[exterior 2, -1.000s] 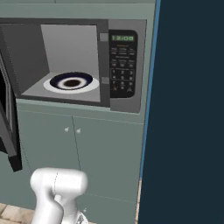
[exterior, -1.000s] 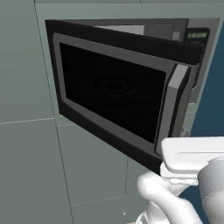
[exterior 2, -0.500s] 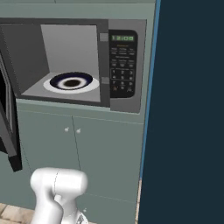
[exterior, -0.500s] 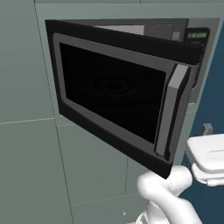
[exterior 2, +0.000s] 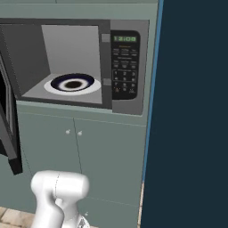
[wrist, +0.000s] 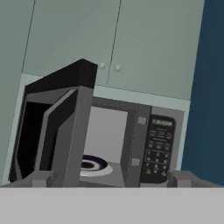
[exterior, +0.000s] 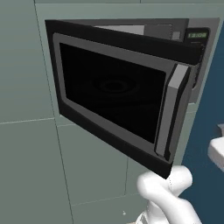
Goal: Pick the eggplant from the counter and place it in the microwave. Then turn on the microwave.
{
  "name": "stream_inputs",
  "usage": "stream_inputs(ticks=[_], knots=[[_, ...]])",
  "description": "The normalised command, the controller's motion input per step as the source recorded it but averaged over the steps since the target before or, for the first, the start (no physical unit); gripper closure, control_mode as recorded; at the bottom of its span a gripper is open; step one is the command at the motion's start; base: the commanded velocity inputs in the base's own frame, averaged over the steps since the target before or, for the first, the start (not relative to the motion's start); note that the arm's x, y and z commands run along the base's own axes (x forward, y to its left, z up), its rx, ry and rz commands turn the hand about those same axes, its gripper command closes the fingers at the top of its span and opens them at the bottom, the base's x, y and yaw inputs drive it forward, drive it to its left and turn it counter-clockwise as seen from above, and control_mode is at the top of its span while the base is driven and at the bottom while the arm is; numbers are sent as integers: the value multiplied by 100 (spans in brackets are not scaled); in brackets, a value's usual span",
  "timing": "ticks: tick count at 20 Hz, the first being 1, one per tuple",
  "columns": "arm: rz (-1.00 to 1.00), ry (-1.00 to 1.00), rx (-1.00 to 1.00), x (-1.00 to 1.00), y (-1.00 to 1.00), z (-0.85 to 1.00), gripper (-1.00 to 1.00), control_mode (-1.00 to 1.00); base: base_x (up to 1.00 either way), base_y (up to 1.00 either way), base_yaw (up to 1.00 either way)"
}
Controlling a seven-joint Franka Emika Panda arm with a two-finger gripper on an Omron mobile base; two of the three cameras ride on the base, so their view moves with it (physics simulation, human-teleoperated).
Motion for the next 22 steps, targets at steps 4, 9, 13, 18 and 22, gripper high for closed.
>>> stream_inputs(ticks=[4, 9, 13, 18, 22], knots=[[16, 4, 6, 9, -12, -5, -100, -100, 0, 0, 0], [14, 3, 6, 8, -5, -2, -100, -100, 0, 0, 0], [12, 1, 6, 10, -6, 0, -100, -100, 0, 0, 0], [8, 0, 5, 9, -8, 0, -100, -100, 0, 0, 0], [7, 0, 4, 11, -8, 0, -100, -100, 0, 0, 0]])
